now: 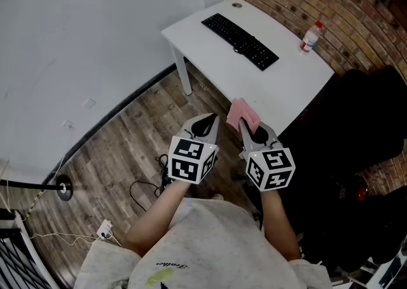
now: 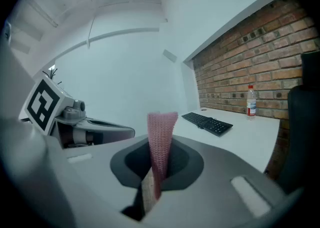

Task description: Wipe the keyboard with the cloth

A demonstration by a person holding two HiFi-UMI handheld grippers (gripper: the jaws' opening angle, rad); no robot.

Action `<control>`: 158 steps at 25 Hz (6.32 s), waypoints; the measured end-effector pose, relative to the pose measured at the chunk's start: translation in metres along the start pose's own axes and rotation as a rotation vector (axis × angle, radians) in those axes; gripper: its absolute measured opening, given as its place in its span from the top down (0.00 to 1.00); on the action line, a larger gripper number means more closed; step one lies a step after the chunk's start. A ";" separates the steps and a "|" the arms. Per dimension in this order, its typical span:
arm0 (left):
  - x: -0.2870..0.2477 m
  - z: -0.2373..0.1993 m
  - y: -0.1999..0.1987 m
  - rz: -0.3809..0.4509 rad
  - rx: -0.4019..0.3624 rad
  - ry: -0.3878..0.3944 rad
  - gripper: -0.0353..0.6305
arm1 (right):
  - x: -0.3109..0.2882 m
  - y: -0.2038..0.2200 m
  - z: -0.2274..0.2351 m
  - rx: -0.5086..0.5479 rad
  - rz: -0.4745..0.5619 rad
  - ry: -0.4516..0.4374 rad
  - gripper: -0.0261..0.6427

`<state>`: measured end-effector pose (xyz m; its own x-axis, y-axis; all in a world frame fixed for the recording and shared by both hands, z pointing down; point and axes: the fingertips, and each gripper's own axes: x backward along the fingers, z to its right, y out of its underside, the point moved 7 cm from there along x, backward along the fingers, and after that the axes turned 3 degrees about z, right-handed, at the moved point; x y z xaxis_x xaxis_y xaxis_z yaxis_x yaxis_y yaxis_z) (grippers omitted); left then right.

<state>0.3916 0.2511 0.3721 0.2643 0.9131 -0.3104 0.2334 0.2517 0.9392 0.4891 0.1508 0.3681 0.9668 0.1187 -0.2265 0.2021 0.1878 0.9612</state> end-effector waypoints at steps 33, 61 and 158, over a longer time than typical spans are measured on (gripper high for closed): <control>-0.091 -0.180 -0.047 0.007 0.051 0.103 0.95 | -0.185 -0.033 -0.005 -0.015 -0.043 0.091 0.93; -0.161 -0.358 -0.068 -0.042 0.083 0.144 0.95 | -0.388 -0.055 -0.016 -0.034 -0.058 0.146 0.93; -0.459 -0.423 -0.120 -0.383 -0.192 0.825 0.95 | -0.555 -0.019 0.159 -0.226 -0.241 0.880 0.93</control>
<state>-0.1533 -0.0625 0.4636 -0.5655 0.6772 -0.4708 -0.0108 0.5647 0.8253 -0.0261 -0.0735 0.5010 0.4180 0.7295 -0.5414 0.2566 0.4769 0.8407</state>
